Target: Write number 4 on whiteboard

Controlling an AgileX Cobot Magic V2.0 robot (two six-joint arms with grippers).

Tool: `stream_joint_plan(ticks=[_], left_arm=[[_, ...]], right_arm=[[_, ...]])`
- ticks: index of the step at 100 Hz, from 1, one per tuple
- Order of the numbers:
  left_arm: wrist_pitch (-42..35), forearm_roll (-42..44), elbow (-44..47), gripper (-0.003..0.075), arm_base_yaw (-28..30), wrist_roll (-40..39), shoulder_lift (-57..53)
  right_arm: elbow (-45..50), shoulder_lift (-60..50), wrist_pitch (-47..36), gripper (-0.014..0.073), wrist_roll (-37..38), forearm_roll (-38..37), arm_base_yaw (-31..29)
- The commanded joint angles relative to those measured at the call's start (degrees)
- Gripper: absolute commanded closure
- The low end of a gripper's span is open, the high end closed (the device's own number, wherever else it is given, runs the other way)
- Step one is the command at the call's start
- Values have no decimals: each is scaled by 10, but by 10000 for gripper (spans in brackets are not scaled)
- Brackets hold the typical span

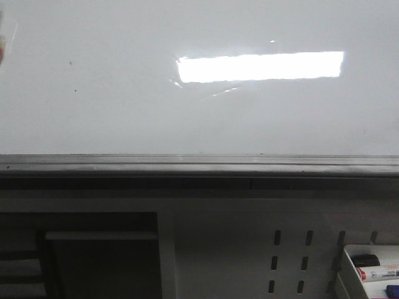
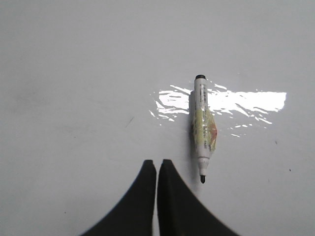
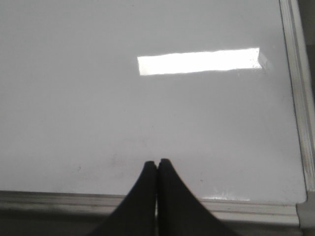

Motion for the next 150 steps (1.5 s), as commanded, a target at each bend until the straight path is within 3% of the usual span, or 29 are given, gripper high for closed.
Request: stream_joint_plan(ticks=[1,32,47,81,139,150], left_arm=[[-40,-10,-53,741,2,-6,-14],[174,-17,-298,741,2,0,108],[262,-13,-363,741,2,0,189],[266,-13,-363,741,2,0,273],[265,-13,-363,741,2,0,296],[262,-13,-363,740,2,0,296]], right_arm=[[-58,-8,-30,666,-5,-1,-5],[-301,130,186,666,-5,7,-4],[-368,215,277,666,-17,-1,-4],[-373,293,309,666,-18,-2,-4],[-373,296,309,665,-18,-2,-4],[-373,296,309,602,-18,-2,-4]])
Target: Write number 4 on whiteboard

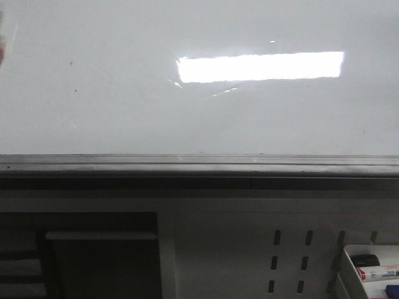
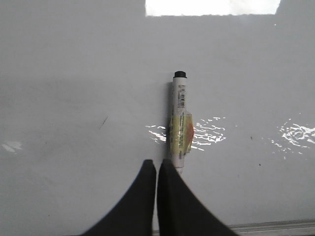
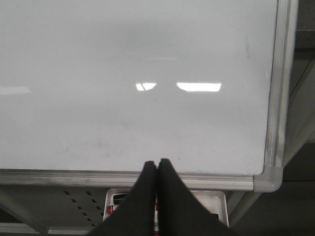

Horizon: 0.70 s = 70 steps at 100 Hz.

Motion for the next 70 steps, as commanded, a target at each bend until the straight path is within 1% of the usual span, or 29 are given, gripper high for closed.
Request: stream_joint_plan(ticks=[1,7,10,12,14,16,19,22,29,34,39,70], left_arm=[[-45,-3,-17,740,2,-1,7],[-47,-4,-17,736,2,-6,8],[-49,-3,-17,716,2,-17,9],[-54,-3,-17,703,2,-26,10],[-55,-3,-17,678,2,-29,10],[-55,-3,-17,635,2,-37,10],[-55,0,-17,594,2,-37,11],[-55,8,-17,517,2,-37,11],[-55,27,-17,364,2,-37,11],[-55,28,-17,293,2,-37,11],[-55,28,-17,264,2,-37,11],[-55,28,-17,315,2,-37,11]], right_arm=[[-22,7,-40,594,-5,-10,-4],[-22,7,-40,506,-5,-12,-4],[-22,7,-40,436,-5,-12,-4],[-22,7,-40,406,-5,-12,-4],[-22,7,-40,361,-5,-12,-4],[-22,7,-41,300,-5,-12,-4],[-22,7,-41,256,-5,-12,-4],[-22,7,-41,192,-5,-12,-4],[-22,7,-42,106,-5,-12,-4],[-22,7,-42,88,-5,-12,-4],[-22,7,-42,88,-5,-12,-4],[-22,7,-42,88,-5,-12,-4]])
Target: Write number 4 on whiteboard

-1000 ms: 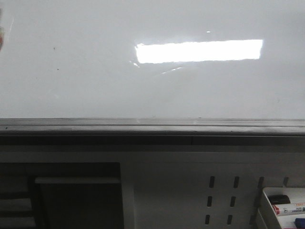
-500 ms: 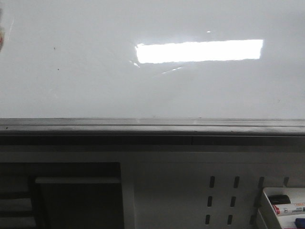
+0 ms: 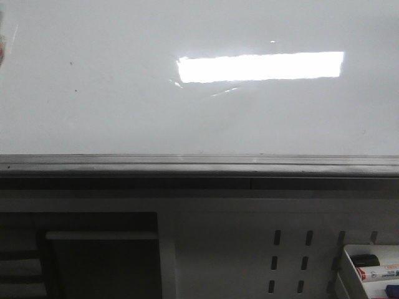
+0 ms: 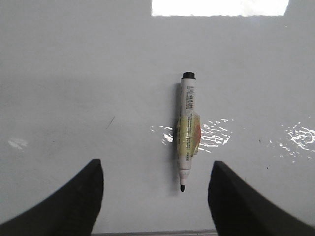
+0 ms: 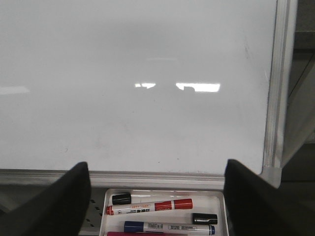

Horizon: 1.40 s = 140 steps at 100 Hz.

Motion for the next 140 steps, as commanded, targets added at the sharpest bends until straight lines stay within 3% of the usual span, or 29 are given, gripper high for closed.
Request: stream_joint_plan(ticks=[1,24,49,71,88,110,140], left_arm=[[-49,-1,-17,318,2,-6,6],[-53,-14,-17,336,2,6,20],[-57,-45,-17,328,2,82,100],[-91,-148,-17,254,2,178,194],[-112,-173,-25,255,-5,182,259],[-191,-157,-26,260,-60,191,319],[-229,-152,-46,261,-61,191,372]], right_arm=[[-22,7,-42,88,-5,-9,-4],[-22,7,-42,88,-5,-9,-4],[-22,7,-42,88,-5,-1,-4],[-22,7,-42,88,-5,3,-4],[-22,7,-42,88,-5,3,-4],[-22,7,-43,88,-5,3,-4],[-22,7,-43,88,-5,3,-4]])
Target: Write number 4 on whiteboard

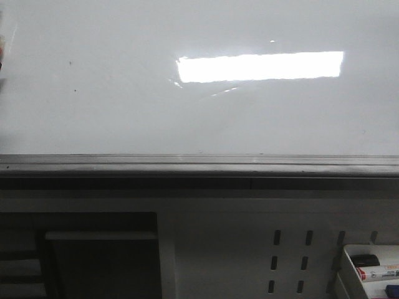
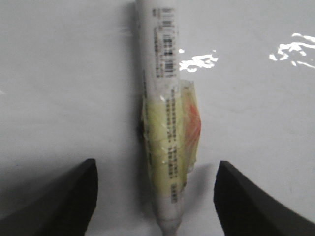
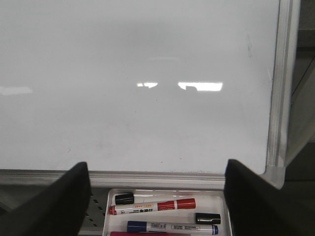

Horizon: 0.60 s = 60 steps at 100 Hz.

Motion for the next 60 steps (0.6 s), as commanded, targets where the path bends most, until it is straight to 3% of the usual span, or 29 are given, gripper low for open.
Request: stream_joint_plan(ticks=[1,12,39,60], left_arm=[[-44,-3,-23,261,-5,0,3],[-43,-3,-23,283,-5,0,10],[-40,-5,-23,603,-5,0,11],[-19,-7,-23,739,-5,0,-5]], right_arm=[[-22,7,-43,88,-5,-3,-4],[-22,7,-43,88,-5,-3,-4],[-22,7,-43,88,-5,-3,-4],[-22,7,-48,88,-5,-3,-4]])
